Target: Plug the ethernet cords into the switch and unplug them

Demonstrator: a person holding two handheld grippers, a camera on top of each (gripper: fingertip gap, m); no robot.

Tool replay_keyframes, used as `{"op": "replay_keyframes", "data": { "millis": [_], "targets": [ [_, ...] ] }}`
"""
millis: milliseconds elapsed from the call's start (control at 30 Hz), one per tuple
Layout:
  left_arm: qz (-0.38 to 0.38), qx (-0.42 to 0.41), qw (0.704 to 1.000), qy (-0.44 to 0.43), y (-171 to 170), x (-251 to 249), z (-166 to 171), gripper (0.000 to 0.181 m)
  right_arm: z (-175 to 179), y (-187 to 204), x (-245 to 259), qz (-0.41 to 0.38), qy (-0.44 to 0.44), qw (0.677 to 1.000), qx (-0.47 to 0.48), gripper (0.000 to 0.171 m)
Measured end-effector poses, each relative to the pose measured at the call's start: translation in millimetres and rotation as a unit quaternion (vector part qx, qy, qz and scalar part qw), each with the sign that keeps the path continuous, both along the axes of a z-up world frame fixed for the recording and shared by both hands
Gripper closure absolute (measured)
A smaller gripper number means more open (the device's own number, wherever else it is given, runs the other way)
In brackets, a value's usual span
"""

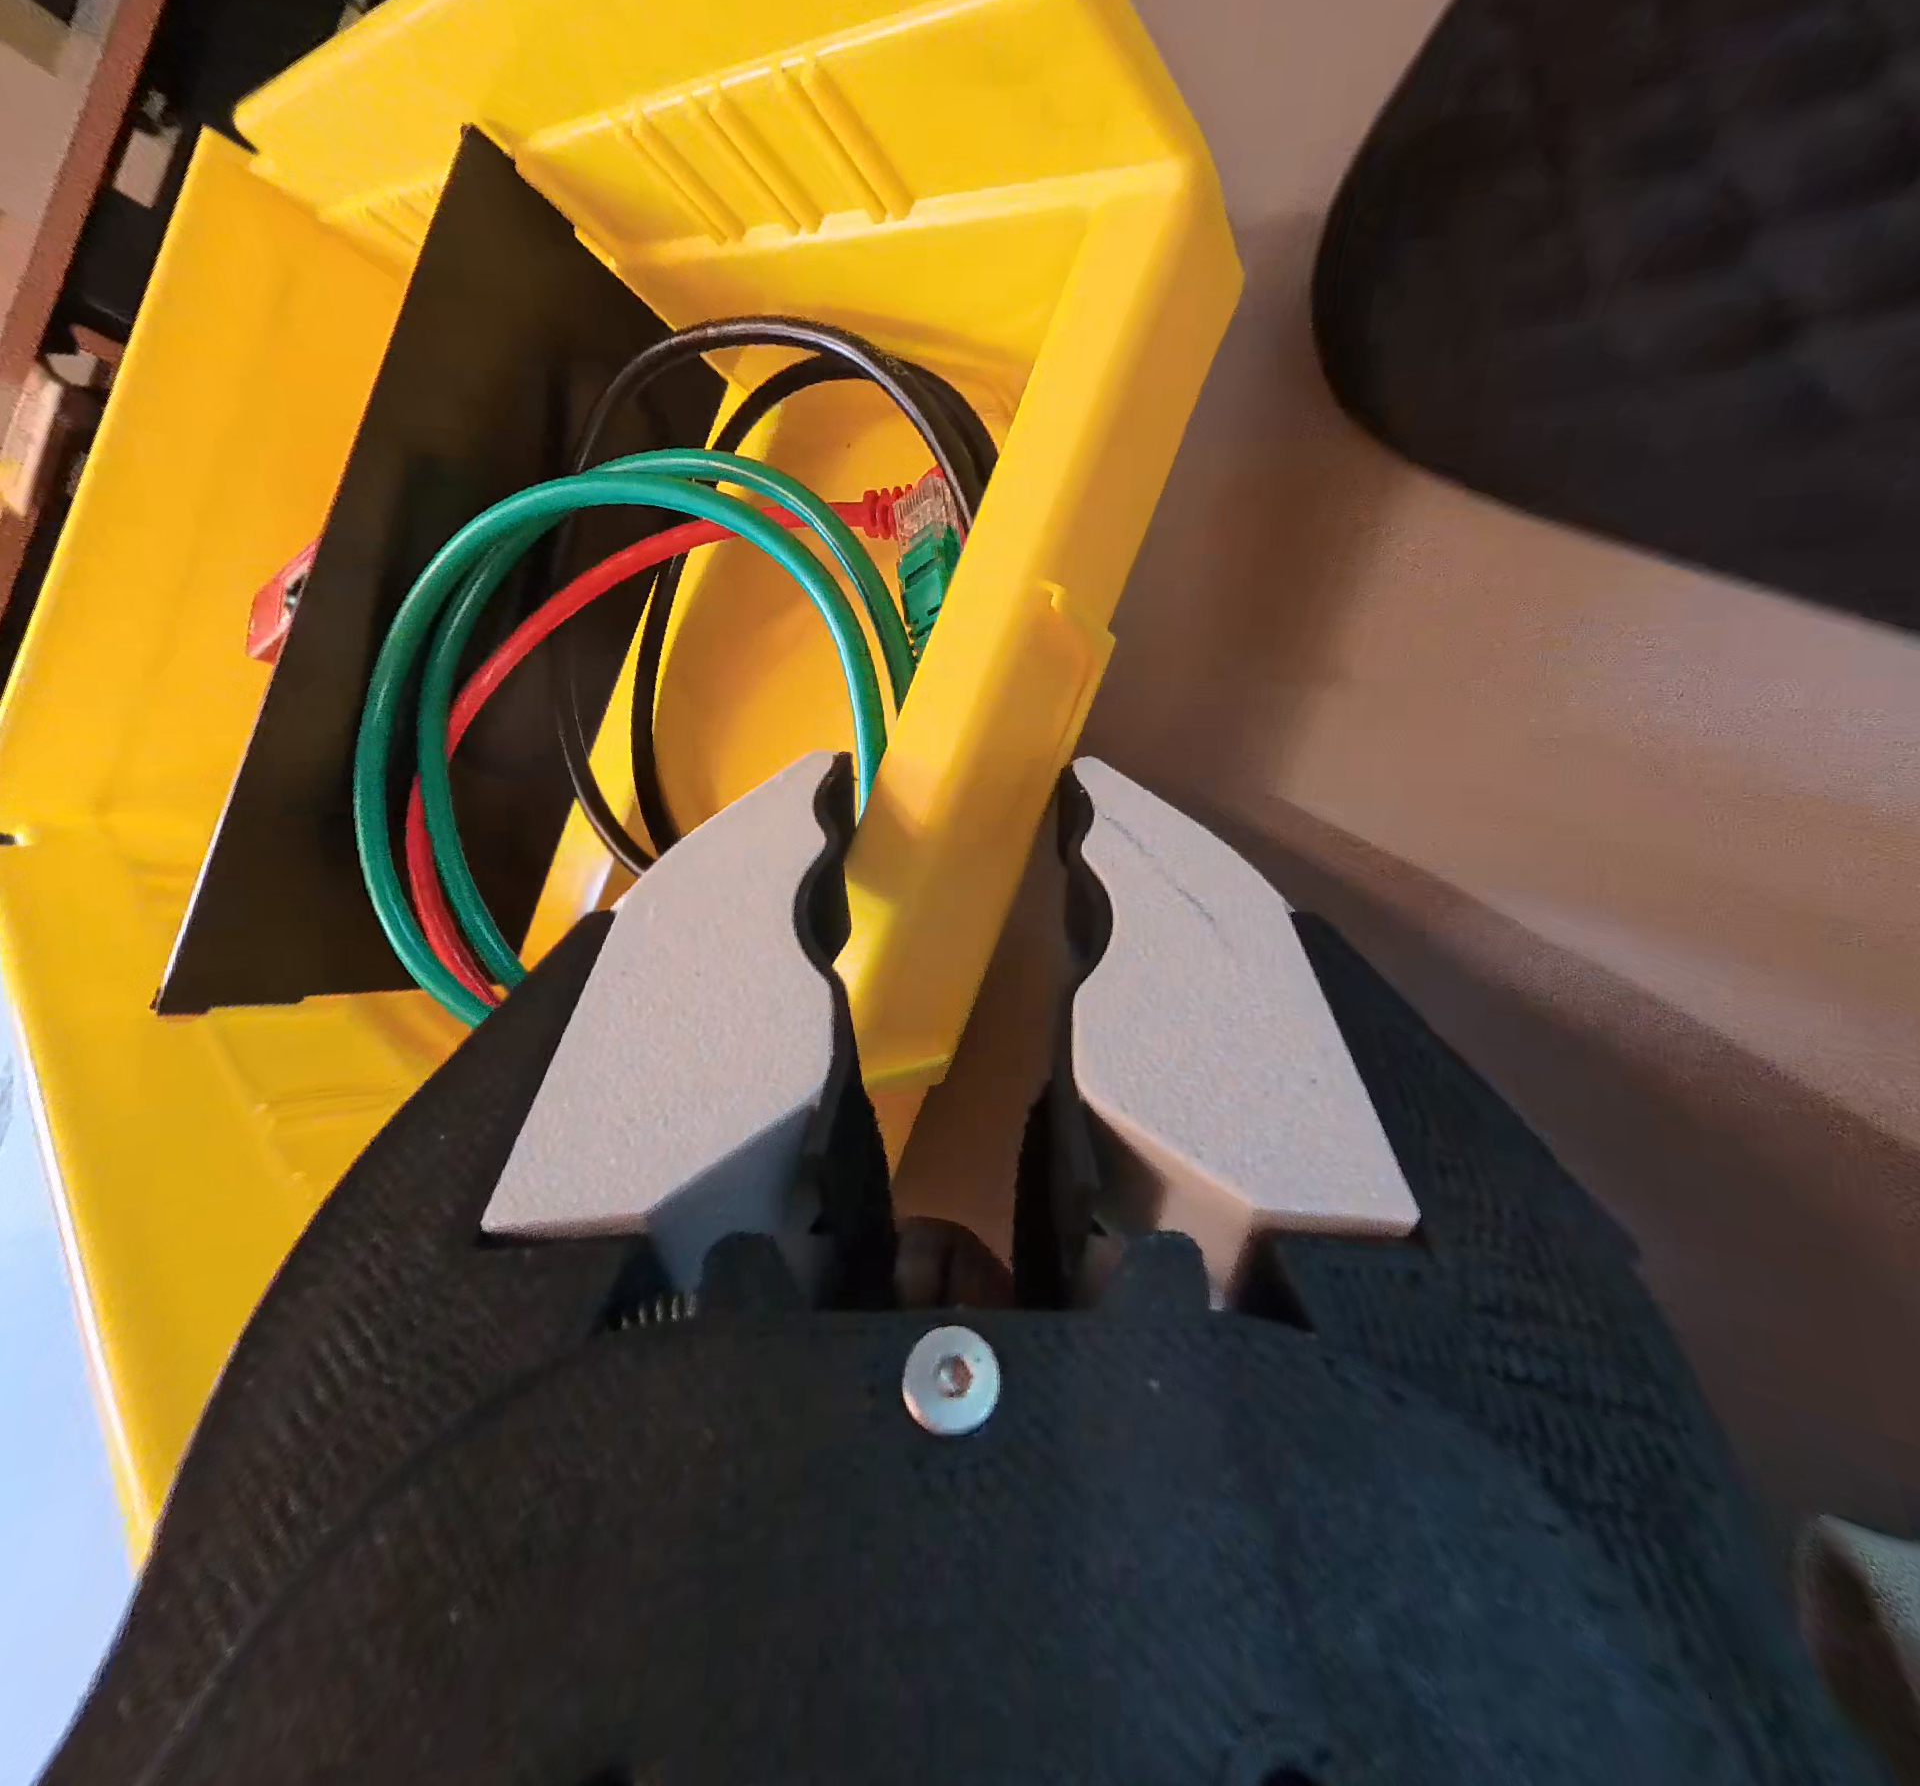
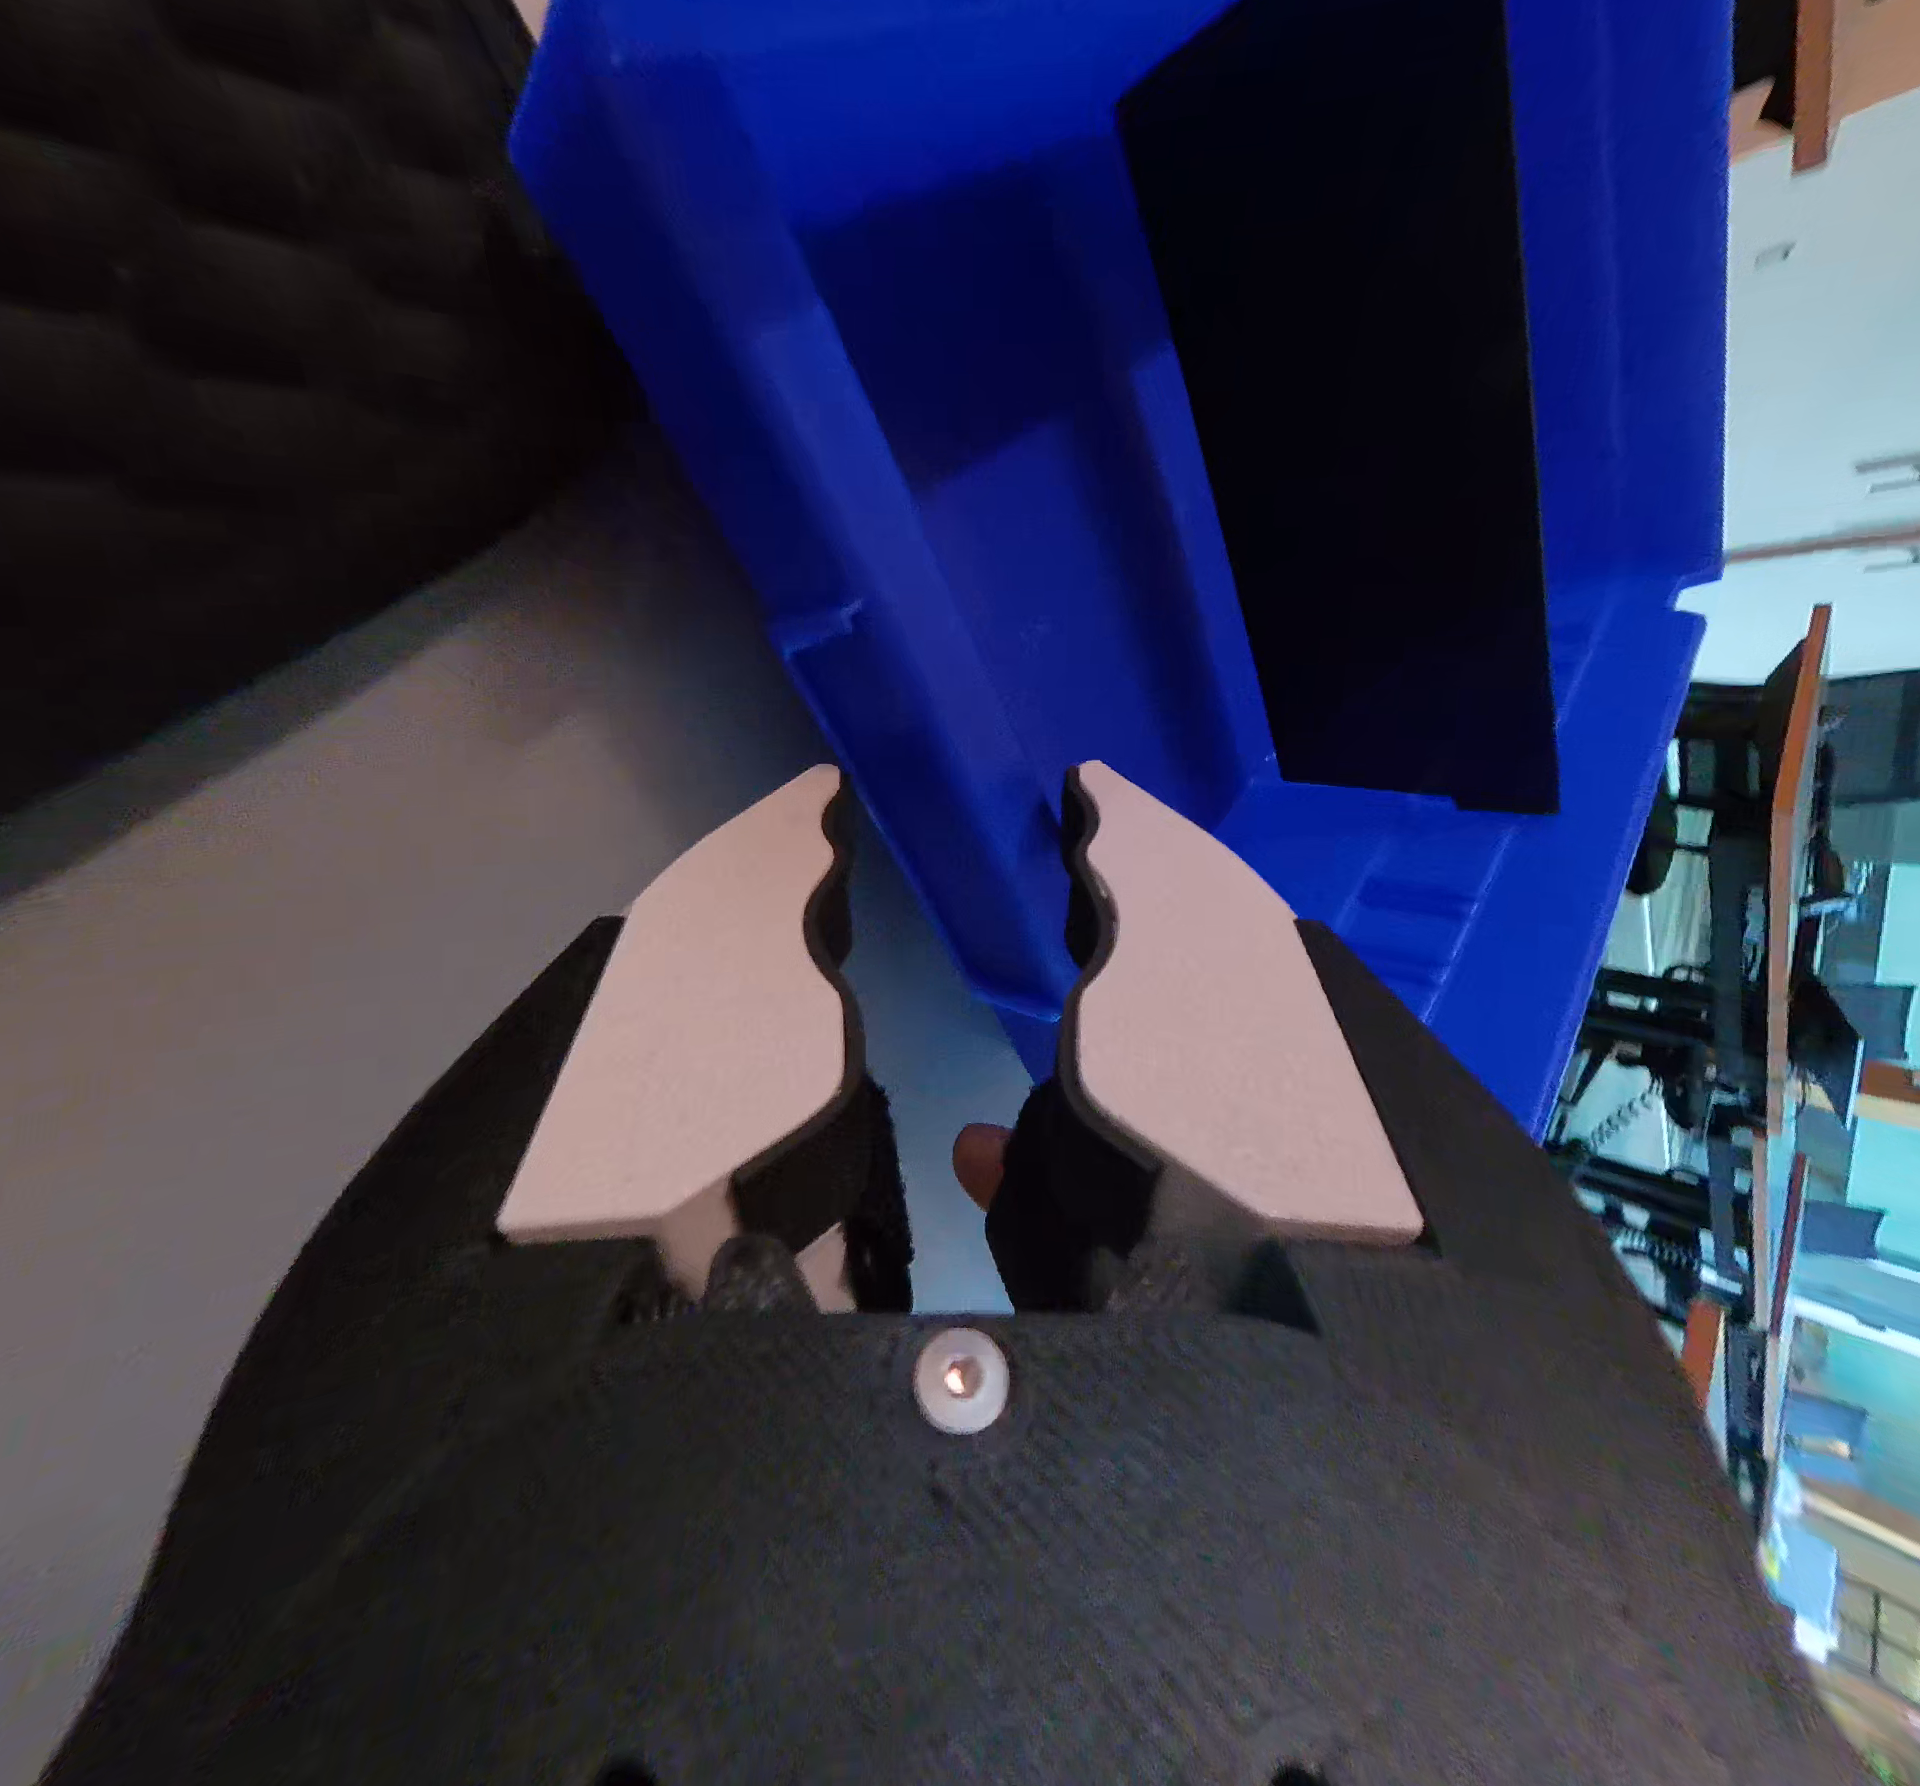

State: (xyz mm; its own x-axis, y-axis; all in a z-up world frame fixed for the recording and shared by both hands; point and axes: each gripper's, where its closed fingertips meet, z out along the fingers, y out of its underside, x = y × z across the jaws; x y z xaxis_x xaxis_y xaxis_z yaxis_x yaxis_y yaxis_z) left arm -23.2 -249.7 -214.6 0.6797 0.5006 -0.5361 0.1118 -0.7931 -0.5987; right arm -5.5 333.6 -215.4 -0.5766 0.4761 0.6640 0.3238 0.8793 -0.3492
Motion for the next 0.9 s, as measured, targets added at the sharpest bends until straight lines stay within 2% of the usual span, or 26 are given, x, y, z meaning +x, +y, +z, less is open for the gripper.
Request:
{"op": "replay_keyframes", "data": {
  "millis": [33,267,433,533,633,700,767,833,900],
  "targets": [
    [-0.002,0.001,1.0,0.004,-8.5,5.6,0.2,0.144,-0.2,5.4,2.9,-0.01,-0.004,1.0,0.002,0.132],
    [-0.009,0.012,1.0,0.018,-50.4,40.9,1.7,0.144,-0.8,31.0,25.2,-0.048,-0.021,0.999,-0.004,0.131],
    [0.028,0.035,0.999,0.002,-68.3,55.3,1.9,0.138,-0.9,33.5,37.3,-0.07,-0.046,0.996,-0.02,0.13],
    [0.042,0.118,0.992,-0.002,-64.6,59.1,15.4,0.132,7.1,28.2,40.2,-0.087,-0.041,0.993,-0.064,0.128],
    [0.026,0.257,0.965,0.05,-51.2,60.6,64.1,0.129,39.9,9.7,37.5,-0.061,0.036,0.987,-0.147,0.126],
    [0.052,0.326,0.941,0.076,-50.7,55.1,95.5,0.129,72.9,-6.7,34.6,-0.033,0.107,0.969,-0.218,0.125],
    [0.133,0.366,0.916,0.1,-61.7,40.3,117.2,0.127,108.1,-24.6,33.3,-0.001,0.178,0.939,-0.293,0.121],
    [0.19,0.423,0.879,0.109,-64.5,26.9,134.4,0.119,139.5,-43.8,34.0,0.035,0.23,0.898,-0.374,0.116],
    [0.191,0.476,0.852,0.108,-55.7,18.0,148.7,0.11,164.6,-63.3,35.7,0.071,0.258,0.847,-0.46,0.106]
  ]
}}
